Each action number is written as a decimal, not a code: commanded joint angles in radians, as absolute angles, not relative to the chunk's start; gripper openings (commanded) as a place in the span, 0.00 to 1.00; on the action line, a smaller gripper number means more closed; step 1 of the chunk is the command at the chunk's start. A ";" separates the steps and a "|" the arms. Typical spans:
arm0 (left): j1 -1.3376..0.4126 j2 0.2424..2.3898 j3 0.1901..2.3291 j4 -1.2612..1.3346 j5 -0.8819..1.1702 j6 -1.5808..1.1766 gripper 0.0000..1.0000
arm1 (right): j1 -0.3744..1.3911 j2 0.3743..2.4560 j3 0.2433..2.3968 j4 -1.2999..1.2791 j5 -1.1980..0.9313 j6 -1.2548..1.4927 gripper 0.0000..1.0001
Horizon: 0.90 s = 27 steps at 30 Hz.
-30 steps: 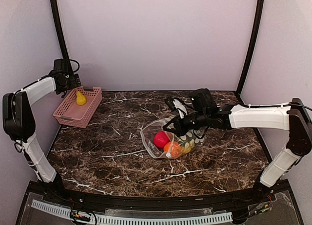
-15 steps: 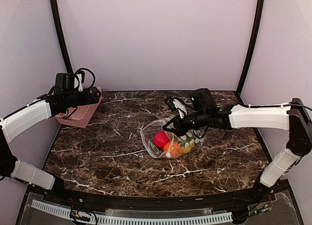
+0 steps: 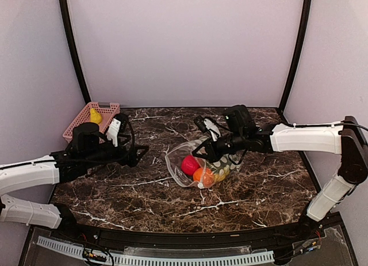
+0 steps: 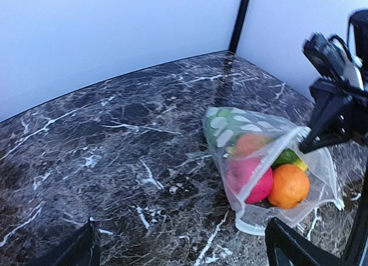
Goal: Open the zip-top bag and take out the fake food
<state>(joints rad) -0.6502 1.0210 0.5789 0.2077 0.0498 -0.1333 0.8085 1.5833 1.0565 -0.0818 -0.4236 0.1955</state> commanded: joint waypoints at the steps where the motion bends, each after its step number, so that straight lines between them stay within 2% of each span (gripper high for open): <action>1: -0.770 1.069 0.510 0.427 0.015 0.013 0.99 | 0.799 1.565 1.073 -0.090 -0.447 0.198 0.00; 8: -0.927 1.306 0.504 0.645 -0.026 0.179 0.96 | 0.799 1.579 1.068 -0.088 -0.427 0.202 0.00; 17: -0.965 1.568 0.652 0.746 0.089 0.260 0.93 | 0.799 1.589 1.073 -0.087 -0.425 0.205 0.00; 21: -0.965 1.673 0.719 0.757 0.120 0.267 0.86 | 0.800 1.592 1.079 -0.087 -0.428 0.203 0.00; 27: -0.966 1.719 0.738 0.813 0.117 0.268 0.71 | 0.798 1.612 1.088 -0.087 -0.423 0.201 0.00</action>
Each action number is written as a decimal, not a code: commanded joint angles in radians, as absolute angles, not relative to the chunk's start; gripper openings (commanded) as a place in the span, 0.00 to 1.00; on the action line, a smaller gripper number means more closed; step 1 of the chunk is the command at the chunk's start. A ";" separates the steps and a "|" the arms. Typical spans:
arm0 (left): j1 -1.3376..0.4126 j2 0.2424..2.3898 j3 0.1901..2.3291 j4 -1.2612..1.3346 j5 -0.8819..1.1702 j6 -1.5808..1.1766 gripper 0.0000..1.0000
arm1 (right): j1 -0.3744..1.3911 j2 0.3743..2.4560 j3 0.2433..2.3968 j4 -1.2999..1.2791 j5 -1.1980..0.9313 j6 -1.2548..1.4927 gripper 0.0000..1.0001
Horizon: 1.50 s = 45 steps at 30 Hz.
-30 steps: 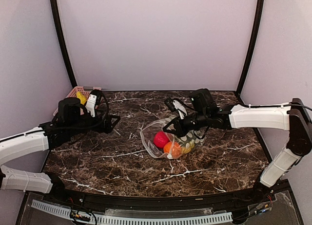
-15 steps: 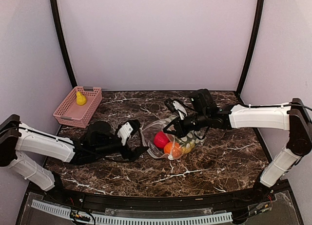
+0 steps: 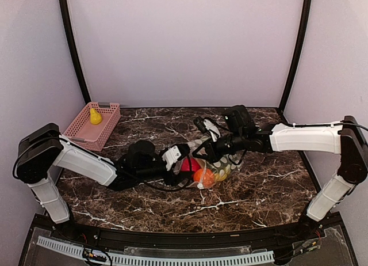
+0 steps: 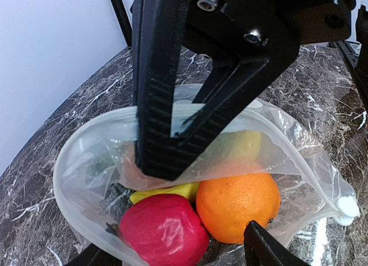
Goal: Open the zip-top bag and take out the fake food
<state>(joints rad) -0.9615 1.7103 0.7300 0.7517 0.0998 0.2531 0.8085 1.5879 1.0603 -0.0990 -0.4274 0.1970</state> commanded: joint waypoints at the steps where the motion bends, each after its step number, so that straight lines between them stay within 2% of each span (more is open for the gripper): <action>1: -0.967 1.714 0.719 0.841 0.108 0.267 0.70 | 0.799 1.618 1.094 -0.088 -0.423 0.201 0.00; 8: -0.973 1.541 0.573 0.892 -0.044 0.268 0.69 | 0.798 1.644 1.105 -0.081 -0.428 0.200 0.00; 14: -0.986 1.443 0.534 0.773 -0.031 0.283 0.64 | 0.799 1.647 1.108 -0.072 -0.430 0.202 0.00; 19: -1.023 1.519 0.573 0.759 -0.011 0.314 0.54 | 0.799 1.657 1.120 -0.070 -0.434 0.210 0.00; 29: -1.027 1.712 0.698 0.849 -0.081 0.279 0.48 | 0.798 1.650 1.131 -0.083 -0.437 0.203 0.00; 35: -0.995 1.786 0.748 0.857 -0.100 0.236 0.50 | 0.798 1.643 1.119 -0.088 -0.442 0.198 0.00; 39: -0.975 1.829 0.780 0.841 -0.121 0.230 0.54 | 0.798 1.644 1.118 -0.089 -0.445 0.198 0.00; 43: -0.957 1.868 0.795 0.839 -0.112 0.220 0.60 | 0.798 1.650 1.118 -0.089 -0.446 0.197 0.00; 45: -0.956 1.896 0.806 0.830 -0.095 0.221 0.69 | 0.798 1.655 1.117 -0.086 -0.448 0.198 0.00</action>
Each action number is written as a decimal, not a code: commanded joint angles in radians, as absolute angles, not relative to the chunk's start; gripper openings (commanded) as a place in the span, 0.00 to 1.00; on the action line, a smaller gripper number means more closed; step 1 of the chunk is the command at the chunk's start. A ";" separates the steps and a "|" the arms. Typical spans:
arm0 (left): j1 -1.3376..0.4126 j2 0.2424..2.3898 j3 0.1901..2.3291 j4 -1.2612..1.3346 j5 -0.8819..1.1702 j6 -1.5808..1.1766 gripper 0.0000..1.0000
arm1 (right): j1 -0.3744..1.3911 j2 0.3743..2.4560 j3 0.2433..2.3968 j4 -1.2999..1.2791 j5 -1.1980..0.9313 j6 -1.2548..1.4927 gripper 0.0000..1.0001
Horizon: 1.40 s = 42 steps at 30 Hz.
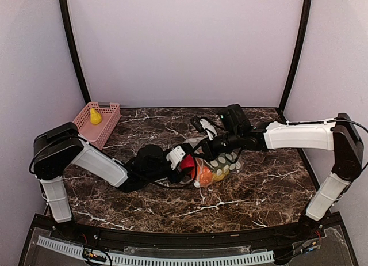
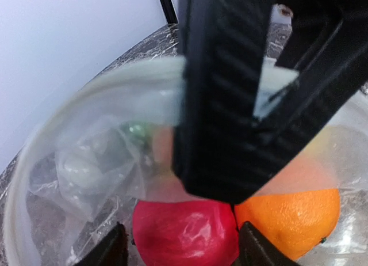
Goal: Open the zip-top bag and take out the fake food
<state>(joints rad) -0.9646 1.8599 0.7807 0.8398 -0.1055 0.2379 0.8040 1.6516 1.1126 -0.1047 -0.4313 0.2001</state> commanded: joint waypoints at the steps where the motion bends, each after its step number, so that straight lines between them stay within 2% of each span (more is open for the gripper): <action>1: -0.955 1.903 0.815 0.826 -0.087 0.219 0.71 | 0.798 1.657 1.115 -0.084 -0.448 0.197 0.00; 6: -0.955 1.959 0.839 0.819 -0.060 0.209 0.81 | 0.796 1.673 1.112 -0.079 -0.451 0.197 0.00; 13: -0.940 2.001 0.866 0.840 -0.048 0.207 0.84 | 0.793 1.683 1.102 -0.075 -0.453 0.198 0.00; 18: -0.936 2.016 0.886 0.842 -0.041 0.229 0.79 | 0.792 1.695 1.098 -0.067 -0.457 0.201 0.00; 23: -0.936 1.999 0.886 0.860 -0.025 0.228 0.62 | 0.790 1.694 1.090 -0.066 -0.457 0.202 0.00; 25: -0.937 1.985 0.876 0.867 -0.026 0.224 0.58 | 0.789 1.690 1.089 -0.065 -0.456 0.202 0.00; 30: -0.939 1.916 0.835 0.864 -0.042 0.218 0.54 | 0.787 1.679 1.088 -0.067 -0.456 0.202 0.00; 42: -0.974 1.696 0.672 0.779 -0.033 0.187 0.51 | 0.769 1.638 1.058 -0.056 -0.437 0.211 0.00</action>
<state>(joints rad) -0.9417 1.7790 0.7265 0.8227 -0.0513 0.2050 0.7818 1.6756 1.0805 -0.0830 -0.4461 0.2008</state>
